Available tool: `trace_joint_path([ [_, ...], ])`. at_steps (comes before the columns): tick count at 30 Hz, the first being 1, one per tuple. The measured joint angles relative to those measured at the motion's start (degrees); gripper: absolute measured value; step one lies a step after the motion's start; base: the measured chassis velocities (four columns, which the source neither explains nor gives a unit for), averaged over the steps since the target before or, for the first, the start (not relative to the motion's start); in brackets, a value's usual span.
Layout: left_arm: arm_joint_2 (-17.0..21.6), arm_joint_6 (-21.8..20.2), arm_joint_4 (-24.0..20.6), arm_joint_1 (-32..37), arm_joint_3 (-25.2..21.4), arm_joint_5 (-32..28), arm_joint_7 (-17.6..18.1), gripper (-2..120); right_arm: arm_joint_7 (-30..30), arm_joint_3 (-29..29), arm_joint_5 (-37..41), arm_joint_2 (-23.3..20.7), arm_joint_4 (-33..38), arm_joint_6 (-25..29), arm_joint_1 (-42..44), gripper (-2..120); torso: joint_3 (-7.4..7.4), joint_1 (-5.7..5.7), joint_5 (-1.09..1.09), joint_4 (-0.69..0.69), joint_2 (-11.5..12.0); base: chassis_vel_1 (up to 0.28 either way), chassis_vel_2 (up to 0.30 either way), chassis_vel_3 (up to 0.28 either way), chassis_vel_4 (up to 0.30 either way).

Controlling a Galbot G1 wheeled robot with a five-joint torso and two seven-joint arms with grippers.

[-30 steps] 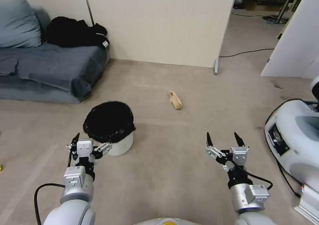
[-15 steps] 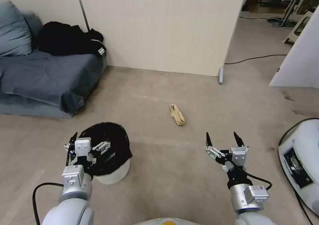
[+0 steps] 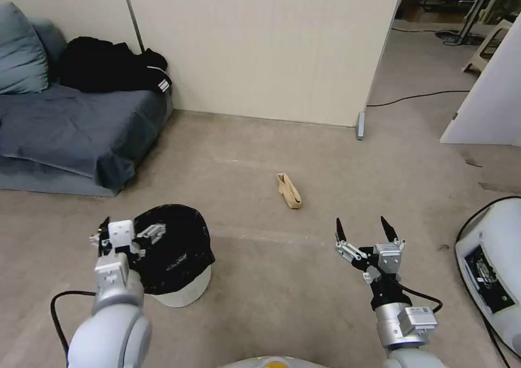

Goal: Pick up the trash bin, then pick up the garbage from the floor and place it into the trash bin.

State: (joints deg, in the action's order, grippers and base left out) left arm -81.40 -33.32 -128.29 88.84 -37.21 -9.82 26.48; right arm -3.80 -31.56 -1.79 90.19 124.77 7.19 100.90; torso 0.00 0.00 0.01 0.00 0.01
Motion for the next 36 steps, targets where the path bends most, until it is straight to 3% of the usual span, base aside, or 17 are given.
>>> trace_joint_path([
  [4,0.84,-3.91,2.67,-2.09,-1.17,-5.04,3.38,100,-0.01,0.04,0.01,-0.21,-0.84,-0.04,-0.08,100,0.00,0.00,0.00,0.00,0.00,0.000,0.000,0.000,0.000],
  [15,1.26,-8.76,9.65,-5.13,-1.96,-10.20,7.75,100,-0.83,-0.03,0.03,-0.32,-1.31,0.09,-0.01,100,0.00,0.00,0.00,0.00,0.00,0.000,0.000,0.000,0.000],
  [31,1.22,-9.05,16.20,-7.16,-2.13,-16.63,11.36,99,-1.44,-0.24,-0.02,-0.17,-1.49,1.06,1.05,100,0.00,0.00,-0.03,0.00,0.00,0.000,0.000,0.000,0.000],
  [34,1.26,-9.00,16.50,-7.06,-2.00,-18.28,11.33,97,-1.48,-0.24,-0.08,-0.13,-1.49,1.16,1.20,100,0.00,0.00,-0.02,0.00,0.00,0.000,0.000,0.000,0.000],
  [36,1.20,-8.90,16.47,-6.80,-1.86,-20.39,11.29,87,-1.59,-0.24,-0.18,-0.06,-1.43,1.32,1.40,100,0.00,0.00,-0.08,0.00,-0.01,0.000,0.000,0.000,0.000],
])
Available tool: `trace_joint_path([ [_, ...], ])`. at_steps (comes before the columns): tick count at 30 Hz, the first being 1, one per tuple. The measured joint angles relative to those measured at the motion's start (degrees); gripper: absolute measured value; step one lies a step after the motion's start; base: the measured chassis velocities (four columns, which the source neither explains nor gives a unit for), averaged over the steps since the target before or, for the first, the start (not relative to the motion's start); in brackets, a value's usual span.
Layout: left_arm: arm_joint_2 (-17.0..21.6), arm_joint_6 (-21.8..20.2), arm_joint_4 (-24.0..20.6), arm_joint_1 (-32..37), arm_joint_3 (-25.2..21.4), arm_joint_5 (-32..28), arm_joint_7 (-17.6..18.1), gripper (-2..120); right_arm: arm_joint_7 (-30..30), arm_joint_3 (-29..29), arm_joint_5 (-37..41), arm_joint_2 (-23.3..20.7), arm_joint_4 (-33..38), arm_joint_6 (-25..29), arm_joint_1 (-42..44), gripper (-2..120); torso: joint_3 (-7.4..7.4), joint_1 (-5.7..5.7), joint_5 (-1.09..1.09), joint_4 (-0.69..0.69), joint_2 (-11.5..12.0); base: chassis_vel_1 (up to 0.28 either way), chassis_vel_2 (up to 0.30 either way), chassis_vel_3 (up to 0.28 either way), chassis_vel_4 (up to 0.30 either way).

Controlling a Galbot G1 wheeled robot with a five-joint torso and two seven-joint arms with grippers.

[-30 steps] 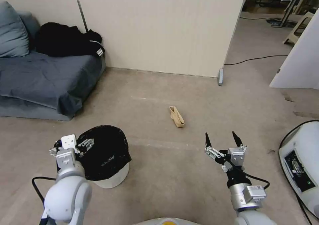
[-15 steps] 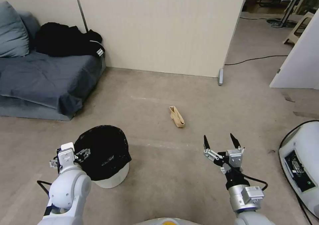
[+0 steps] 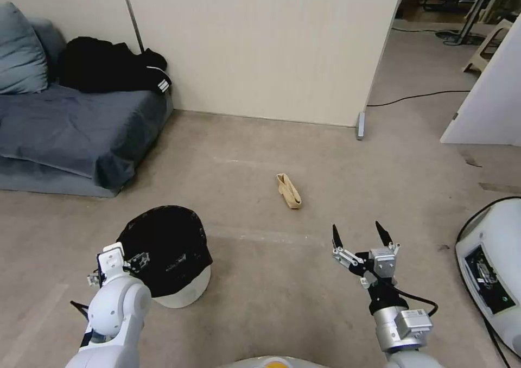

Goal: Pick up the trash bin, then pick up the garbage from the floor and place it into the trash bin.

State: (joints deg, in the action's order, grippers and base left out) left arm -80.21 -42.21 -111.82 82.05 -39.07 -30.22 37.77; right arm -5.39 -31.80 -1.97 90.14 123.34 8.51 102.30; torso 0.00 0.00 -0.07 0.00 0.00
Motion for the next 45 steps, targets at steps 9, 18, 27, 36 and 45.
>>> trace_joint_path([
  [9,-0.42,0.24,-0.52,1.02,0.16,-3.03,0.15,66,-0.16,0.27,-0.79,0.36,0.15,0.09,0.32,100,0.01,0.00,-0.03,0.02,-0.02,0.000,0.000,0.000,0.000],
  [18,-0.58,0.25,-1.24,1.75,-0.17,-4.59,0.45,41,0.35,0.00,-1.21,0.51,0.14,0.47,0.14,100,0.00,0.00,0.03,0.01,-0.01,0.000,0.000,0.000,0.000],
  [27,-1.81,0.27,-2.75,3.00,0.61,-5.05,1.58,25,0.61,-0.35,-3.62,0.65,0.40,1.07,-0.25,100,0.01,0.00,0.06,0.00,-0.02,0.000,0.000,0.000,0.000],
  [36,-1.99,0.25,-5.33,4.26,1.27,-6.96,3.21,13,0.77,-0.35,-4.81,0.86,0.54,1.15,-0.87,100,-0.01,0.00,0.14,0.00,0.00,0.000,0.000,0.000,0.000],
  [45,-0.99,-0.39,-18.45,9.30,1.46,-14.41,5.13,1,0.41,-0.03,-6.65,0.95,0.87,1.44,-1.17,100,-0.03,0.01,0.14,-0.04,0.01,0.000,0.000,0.000,0.000],
])
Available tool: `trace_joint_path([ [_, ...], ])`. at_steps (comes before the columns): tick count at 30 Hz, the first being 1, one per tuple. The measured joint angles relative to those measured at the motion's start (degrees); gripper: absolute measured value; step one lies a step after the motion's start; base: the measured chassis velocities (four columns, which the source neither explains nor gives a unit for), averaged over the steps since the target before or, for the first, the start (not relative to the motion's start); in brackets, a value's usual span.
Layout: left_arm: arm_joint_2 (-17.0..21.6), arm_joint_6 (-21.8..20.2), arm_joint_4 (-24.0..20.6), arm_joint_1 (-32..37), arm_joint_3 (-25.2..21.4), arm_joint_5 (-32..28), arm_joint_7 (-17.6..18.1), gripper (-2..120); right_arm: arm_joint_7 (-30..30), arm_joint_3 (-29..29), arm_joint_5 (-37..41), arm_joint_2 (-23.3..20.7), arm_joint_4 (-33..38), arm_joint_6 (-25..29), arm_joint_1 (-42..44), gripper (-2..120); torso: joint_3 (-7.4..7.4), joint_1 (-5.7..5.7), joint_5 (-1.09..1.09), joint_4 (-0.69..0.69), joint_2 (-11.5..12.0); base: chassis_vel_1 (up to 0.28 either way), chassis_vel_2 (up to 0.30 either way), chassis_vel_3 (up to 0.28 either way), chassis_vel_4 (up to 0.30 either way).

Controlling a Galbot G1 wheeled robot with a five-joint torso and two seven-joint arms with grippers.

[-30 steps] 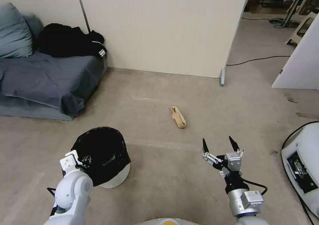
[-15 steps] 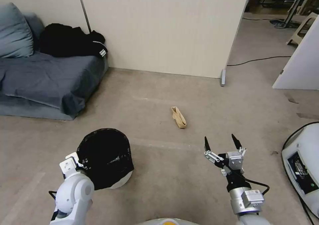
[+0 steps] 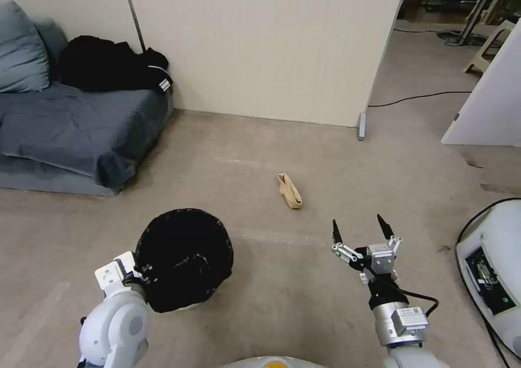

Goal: Pick up the trash bin, then pick up the garbage from the floor and place it into the trash bin.

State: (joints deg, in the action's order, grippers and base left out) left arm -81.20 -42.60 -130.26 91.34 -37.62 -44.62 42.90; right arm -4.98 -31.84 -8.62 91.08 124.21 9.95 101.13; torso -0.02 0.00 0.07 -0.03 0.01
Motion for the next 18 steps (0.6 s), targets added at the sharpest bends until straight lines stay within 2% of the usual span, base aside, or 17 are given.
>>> trace_joint_path([
  [1,0.00,0.00,0.00,0.00,0.00,0.00,0.00,1,0.00,0.00,0.00,0.00,0.00,0.00,0.00,100,0.00,0.00,0.00,0.00,0.00,0.000,0.000,0.000,0.000],
  [3,0.23,0.05,-4.55,1.78,0.04,-0.40,0.27,1,-0.14,-0.04,-1.93,0.22,0.18,0.35,-0.67,100,0.01,0.00,-0.04,0.02,0.00,0.000,0.000,0.000,0.000],
  [4,0.23,0.05,-4.55,1.78,0.04,-0.40,0.27,1,-0.14,-0.04,-1.93,0.22,0.18,0.35,-0.67,100,0.01,0.00,-0.04,0.02,0.00,0.000,0.000,0.000,0.000],
  [9,0.47,0.17,-11.44,4.95,0.44,-1.06,0.27,1,-0.44,-0.12,-2.50,0.37,0.23,1.56,-1.38,100,0.01,0.00,-0.06,0.02,0.00,0.000,0.000,0.000,0.000],
  [15,1.24,0.29,-13.33,8.08,0.46,-1.45,-0.06,1,-1.42,0.13,-1.53,0.27,0.36,2.56,-1.48,100,0.02,0.00,-0.08,0.03,0.00,0.000,0.000,0.000,0.000],
  [16,1.68,0.29,-13.33,9.23,0.42,0.35,-1.78,1,-1.50,0.34,-0.86,0.18,0.62,2.66,-1.29,100,0.02,0.00,-0.05,0.04,0.00,0.000,0.000,0.000,0.000],
  [18,2.31,0.32,-13.33,10.07,0.49,2.02,-2.92,1,-1.66,0.44,-0.19,0.11,0.80,2.72,-1.09,100,0.02,0.00,-0.06,0.03,0.00,0.000,0.000,0.000,0.000],
])
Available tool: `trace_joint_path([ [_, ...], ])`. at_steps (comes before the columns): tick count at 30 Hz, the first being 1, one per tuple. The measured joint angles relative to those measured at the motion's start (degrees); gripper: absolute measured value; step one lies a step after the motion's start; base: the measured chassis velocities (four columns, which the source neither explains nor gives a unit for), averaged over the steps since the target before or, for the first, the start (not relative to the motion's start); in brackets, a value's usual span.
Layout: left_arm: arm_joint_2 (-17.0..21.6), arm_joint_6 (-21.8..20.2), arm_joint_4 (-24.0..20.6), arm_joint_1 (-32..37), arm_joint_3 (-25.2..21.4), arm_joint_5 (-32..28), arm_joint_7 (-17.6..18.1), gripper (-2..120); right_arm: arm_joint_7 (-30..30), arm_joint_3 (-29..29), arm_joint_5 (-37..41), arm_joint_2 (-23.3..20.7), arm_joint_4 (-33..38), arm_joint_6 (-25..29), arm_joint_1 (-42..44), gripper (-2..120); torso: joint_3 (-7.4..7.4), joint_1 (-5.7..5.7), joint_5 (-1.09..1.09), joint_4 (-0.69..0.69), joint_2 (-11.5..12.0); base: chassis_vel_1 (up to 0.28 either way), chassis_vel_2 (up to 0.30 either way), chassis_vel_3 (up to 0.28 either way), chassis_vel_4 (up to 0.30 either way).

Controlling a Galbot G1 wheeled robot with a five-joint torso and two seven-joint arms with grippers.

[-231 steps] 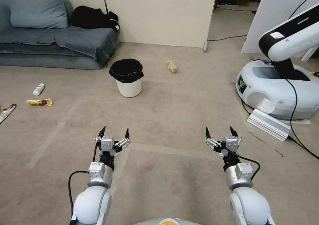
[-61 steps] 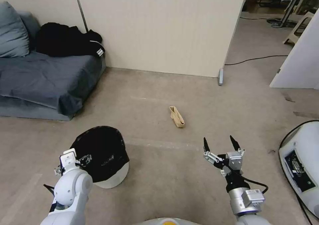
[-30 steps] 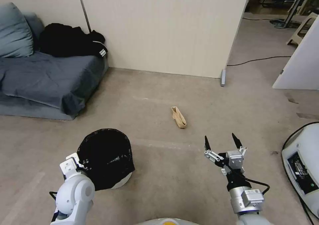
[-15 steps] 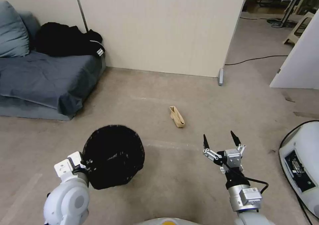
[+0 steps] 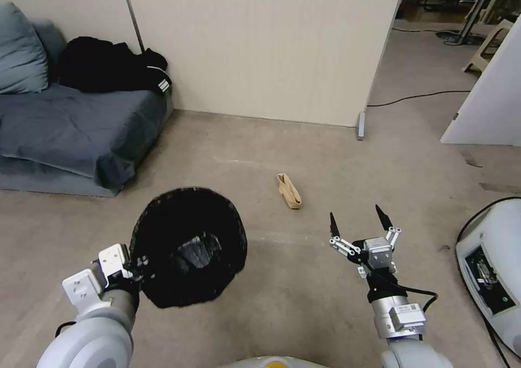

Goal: Pick up the trash bin, then pick up the garbage from the floor and place it into the trash bin.

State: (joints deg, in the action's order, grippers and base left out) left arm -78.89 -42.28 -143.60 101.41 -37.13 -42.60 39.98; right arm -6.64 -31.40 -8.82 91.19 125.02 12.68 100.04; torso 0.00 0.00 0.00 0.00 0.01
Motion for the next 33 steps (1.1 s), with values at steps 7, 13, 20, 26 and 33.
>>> trace_joint_path([
  [7,0.95,0.05,0.02,1.99,1.49,5.39,-2.87,1,-1.78,0.37,3.50,-0.18,0.27,0.65,0.84,100,0.00,0.00,0.00,0.00,0.00,0.000,0.000,0.000,0.000],
  [13,-0.07,0.07,0.15,1.60,2.26,8.50,-4.75,1,-2.26,0.60,3.71,-0.11,0.09,0.29,0.78,100,0.00,0.00,0.00,0.00,0.00,0.000,0.000,0.000,0.000],
  [20,-0.34,0.10,0.23,0.98,2.30,8.66,-5.24,1,-2.26,0.89,3.75,-0.24,-0.80,-0.50,0.29,100,0.00,0.00,-0.01,0.00,0.00,-0.029,0.027,0.029,-0.026],
  [26,-0.55,0.12,0.26,0.76,2.34,8.84,-5.54,1,-2.25,1.08,3.82,-0.44,-1.18,-1.17,-0.03,100,0.00,0.00,0.00,0.00,-0.01,-0.102,0.098,0.088,-0.097],
  [33,-0.45,0.17,0.30,0.58,1.86,8.95,-5.62,1,-2.55,1.11,4.18,-0.83,-2.07,-1.23,-0.52,100,0.00,0.00,0.00,0.00,0.00,-0.087,0.093,0.087,-0.092],
])
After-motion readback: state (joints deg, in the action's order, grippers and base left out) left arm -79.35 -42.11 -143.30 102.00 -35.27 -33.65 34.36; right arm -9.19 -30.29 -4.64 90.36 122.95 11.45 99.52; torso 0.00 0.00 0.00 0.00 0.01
